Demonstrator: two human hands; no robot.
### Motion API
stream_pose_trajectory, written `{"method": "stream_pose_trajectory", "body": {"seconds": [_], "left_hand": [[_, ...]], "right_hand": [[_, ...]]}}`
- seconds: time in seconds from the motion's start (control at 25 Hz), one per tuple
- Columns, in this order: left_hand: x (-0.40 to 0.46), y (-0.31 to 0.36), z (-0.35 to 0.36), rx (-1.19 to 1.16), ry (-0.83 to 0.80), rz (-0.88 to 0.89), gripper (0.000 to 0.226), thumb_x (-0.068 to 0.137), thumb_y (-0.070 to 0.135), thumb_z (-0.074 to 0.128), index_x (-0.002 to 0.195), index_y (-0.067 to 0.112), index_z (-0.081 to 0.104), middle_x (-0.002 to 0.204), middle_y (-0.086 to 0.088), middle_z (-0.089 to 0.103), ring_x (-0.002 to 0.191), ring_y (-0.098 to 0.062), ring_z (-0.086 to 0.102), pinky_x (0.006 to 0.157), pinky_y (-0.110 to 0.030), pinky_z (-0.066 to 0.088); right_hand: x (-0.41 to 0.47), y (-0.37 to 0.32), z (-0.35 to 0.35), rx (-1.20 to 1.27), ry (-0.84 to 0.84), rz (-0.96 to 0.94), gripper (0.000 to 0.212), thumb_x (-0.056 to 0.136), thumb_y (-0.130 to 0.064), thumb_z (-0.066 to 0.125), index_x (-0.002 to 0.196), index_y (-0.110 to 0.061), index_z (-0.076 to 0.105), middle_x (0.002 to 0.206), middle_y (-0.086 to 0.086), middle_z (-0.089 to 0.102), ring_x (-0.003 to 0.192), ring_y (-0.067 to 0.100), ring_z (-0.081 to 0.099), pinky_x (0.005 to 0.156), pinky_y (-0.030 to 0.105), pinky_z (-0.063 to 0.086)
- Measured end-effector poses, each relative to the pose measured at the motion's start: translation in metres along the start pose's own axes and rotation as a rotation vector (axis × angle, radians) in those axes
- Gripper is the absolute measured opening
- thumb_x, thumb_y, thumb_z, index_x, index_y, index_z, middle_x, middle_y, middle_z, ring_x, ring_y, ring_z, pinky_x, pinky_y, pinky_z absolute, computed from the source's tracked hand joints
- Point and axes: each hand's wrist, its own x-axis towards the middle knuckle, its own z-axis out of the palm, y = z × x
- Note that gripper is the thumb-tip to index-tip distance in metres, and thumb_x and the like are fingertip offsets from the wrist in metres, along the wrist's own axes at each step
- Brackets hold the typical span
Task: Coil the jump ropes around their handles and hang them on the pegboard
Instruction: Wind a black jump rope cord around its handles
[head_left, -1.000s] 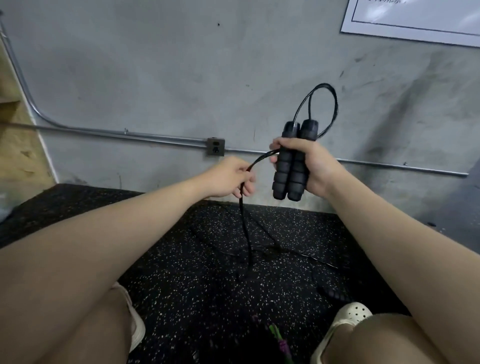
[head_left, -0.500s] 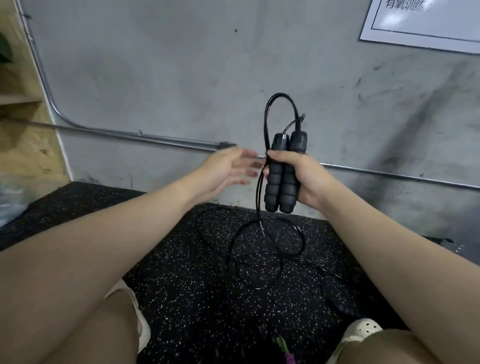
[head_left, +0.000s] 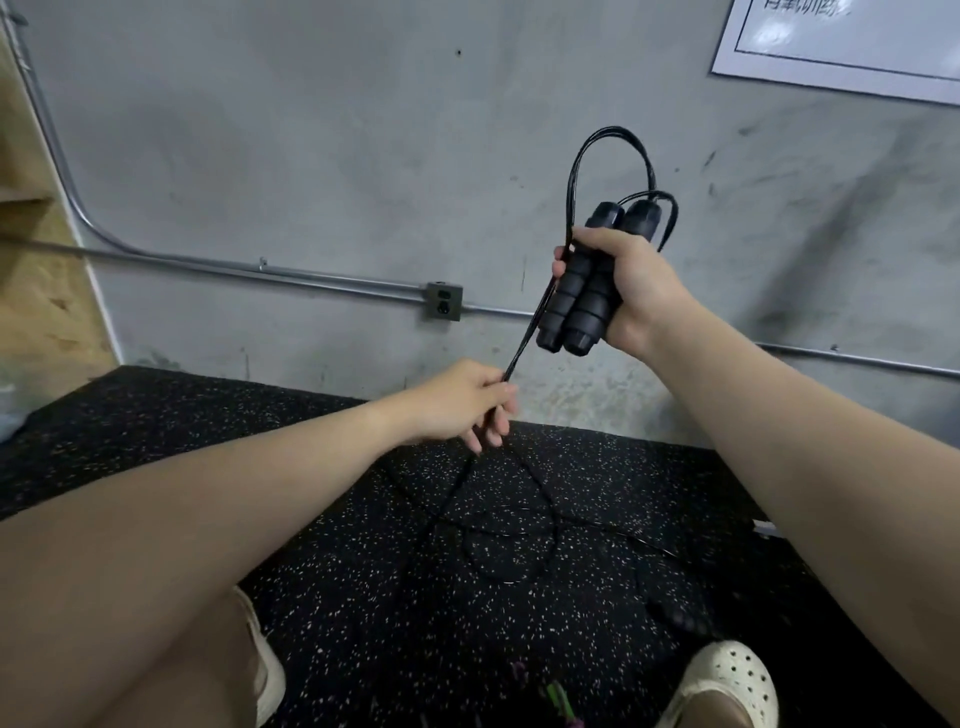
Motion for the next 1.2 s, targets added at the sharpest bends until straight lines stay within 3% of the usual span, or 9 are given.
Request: {"method": "stream_pose_trajectory", "body": {"seconds": [0.12, 0.32, 0.48, 0.68, 0.8, 0.92, 1.04, 1.12, 1.2], "left_hand": [[0.021, 0.005, -0.034, 0.169, 0.202, 0.052, 0.026, 0.110, 0.020, 0.045, 0.090, 0.010, 0.059, 0.081, -0.012, 0.069, 0.062, -0.018, 0.067, 0.046, -0.023, 0.051], [0.047, 0.044, -0.111, 0.004, 0.512, 0.132, 0.028, 0.110, 0.015, 0.041, 0.090, 0.008, 0.059, 0.078, -0.014, 0.066, 0.055, -0.015, 0.069, 0.050, -0.026, 0.054], [0.066, 0.060, -0.141, -0.116, 0.603, 0.232, 0.030, 0.111, 0.017, 0.038, 0.086, 0.014, 0.054, 0.074, -0.008, 0.063, 0.057, -0.011, 0.068, 0.057, -0.025, 0.057], [0.092, 0.021, -0.133, -0.017, 0.622, 0.164, 0.027, 0.110, 0.016, 0.044, 0.088, 0.012, 0.059, 0.084, -0.010, 0.064, 0.068, -0.014, 0.062, 0.058, -0.023, 0.053], [0.099, -0.038, -0.117, 0.300, 0.556, -0.019, 0.013, 0.100, 0.010, 0.057, 0.109, 0.006, 0.065, 0.102, -0.010, 0.068, 0.089, -0.023, 0.064, 0.075, -0.028, 0.048], [0.095, -0.072, -0.082, 0.422, 0.488, -0.092, 0.081, 0.084, -0.008, 0.059, 0.157, 0.010, 0.029, 0.157, -0.014, 0.038, 0.144, -0.032, 0.039, 0.116, -0.040, 0.036], [0.095, -0.077, -0.044, 0.671, 0.410, 0.253, 0.103, 0.084, -0.009, 0.055, 0.165, 0.024, -0.001, 0.172, 0.004, -0.004, 0.159, -0.023, 0.004, 0.130, -0.046, 0.009], [0.093, -0.076, -0.018, 0.780, 0.173, 0.445, 0.100, 0.089, -0.003, 0.056, 0.164, 0.029, -0.002, 0.172, 0.010, -0.006, 0.159, -0.016, 0.002, 0.130, -0.042, 0.008], [0.088, -0.073, -0.004, 0.704, 0.007, 0.480, 0.087, 0.092, 0.004, 0.059, 0.163, 0.030, 0.014, 0.170, 0.008, 0.017, 0.156, -0.011, 0.016, 0.129, -0.035, 0.016]], "right_hand": [[0.008, 0.001, -0.007, -0.075, 0.060, -0.002, 0.018, 0.095, -0.013, 0.064, 0.112, -0.009, 0.058, 0.101, 0.012, 0.075, 0.070, 0.019, 0.068, 0.070, 0.029, 0.058], [0.014, 0.018, -0.031, -0.261, -0.058, 0.208, 0.014, 0.095, -0.015, 0.063, 0.107, -0.012, 0.057, 0.104, 0.009, 0.077, 0.070, 0.017, 0.065, 0.072, 0.029, 0.055], [0.022, 0.052, -0.043, -0.403, -0.211, 0.366, 0.005, 0.094, -0.013, 0.063, 0.092, -0.013, 0.059, 0.079, 0.003, 0.063, 0.069, 0.019, 0.062, 0.070, 0.029, 0.052], [0.039, 0.087, -0.063, -0.472, -0.302, 0.523, 0.010, 0.095, -0.011, 0.063, 0.088, -0.009, 0.056, 0.075, 0.006, 0.061, 0.068, 0.023, 0.064, 0.069, 0.033, 0.057], [0.052, 0.102, -0.081, -0.588, -0.381, 0.607, 0.013, 0.094, -0.009, 0.064, 0.082, -0.010, 0.057, 0.074, 0.007, 0.059, 0.065, 0.022, 0.058, 0.068, 0.033, 0.055], [0.059, 0.116, -0.096, -0.620, -0.441, 0.685, 0.013, 0.092, -0.007, 0.063, 0.081, -0.010, 0.057, 0.074, 0.006, 0.056, 0.063, 0.020, 0.053, 0.069, 0.033, 0.051], [0.065, 0.130, -0.104, -0.575, -0.458, 0.736, 0.015, 0.083, -0.009, 0.065, 0.095, -0.006, 0.056, 0.076, 0.007, 0.054, 0.064, 0.020, 0.050, 0.066, 0.032, 0.048], [0.063, 0.133, -0.108, -0.569, -0.509, 0.809, 0.027, 0.081, -0.009, 0.062, 0.106, -0.003, 0.055, 0.075, 0.007, 0.053, 0.063, 0.019, 0.048, 0.062, 0.031, 0.045], [0.058, 0.132, -0.105, -0.592, -0.605, 0.838, 0.033, 0.081, -0.006, 0.059, 0.113, -0.002, 0.056, 0.075, 0.007, 0.052, 0.062, 0.019, 0.048, 0.060, 0.030, 0.045]]}}
